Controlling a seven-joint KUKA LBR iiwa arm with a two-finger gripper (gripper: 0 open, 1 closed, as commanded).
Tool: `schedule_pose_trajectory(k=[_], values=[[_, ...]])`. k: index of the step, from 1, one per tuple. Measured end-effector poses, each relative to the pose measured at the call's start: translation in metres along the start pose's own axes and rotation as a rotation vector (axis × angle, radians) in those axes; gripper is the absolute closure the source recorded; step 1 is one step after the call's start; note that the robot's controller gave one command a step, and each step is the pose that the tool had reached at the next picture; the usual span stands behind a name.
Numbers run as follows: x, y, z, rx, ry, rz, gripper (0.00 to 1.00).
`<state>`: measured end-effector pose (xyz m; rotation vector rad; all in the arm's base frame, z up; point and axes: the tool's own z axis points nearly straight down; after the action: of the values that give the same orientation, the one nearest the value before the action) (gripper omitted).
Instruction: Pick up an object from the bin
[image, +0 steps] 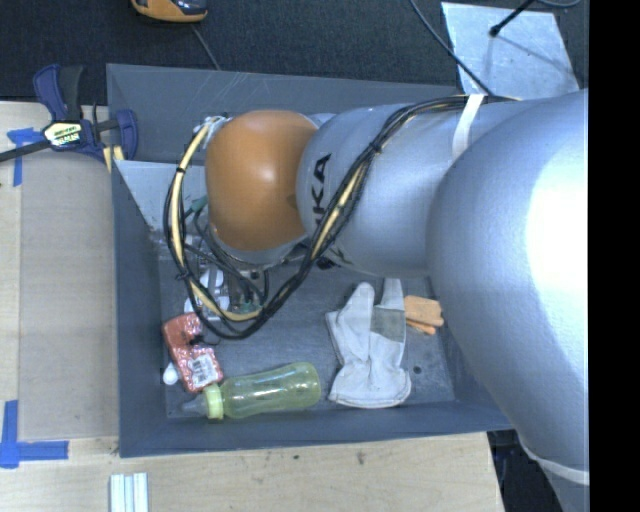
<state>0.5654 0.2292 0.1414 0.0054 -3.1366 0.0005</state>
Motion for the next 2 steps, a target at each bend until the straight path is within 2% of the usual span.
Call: schedule_pose_trajectory(k=[1,2], values=[[-0.002,-0.001,-0.005,-0.002,-0.007,0.004,0.00],[-0.030,-0.005,0.036,-0.002,-0.016,-0.294,0.00]])
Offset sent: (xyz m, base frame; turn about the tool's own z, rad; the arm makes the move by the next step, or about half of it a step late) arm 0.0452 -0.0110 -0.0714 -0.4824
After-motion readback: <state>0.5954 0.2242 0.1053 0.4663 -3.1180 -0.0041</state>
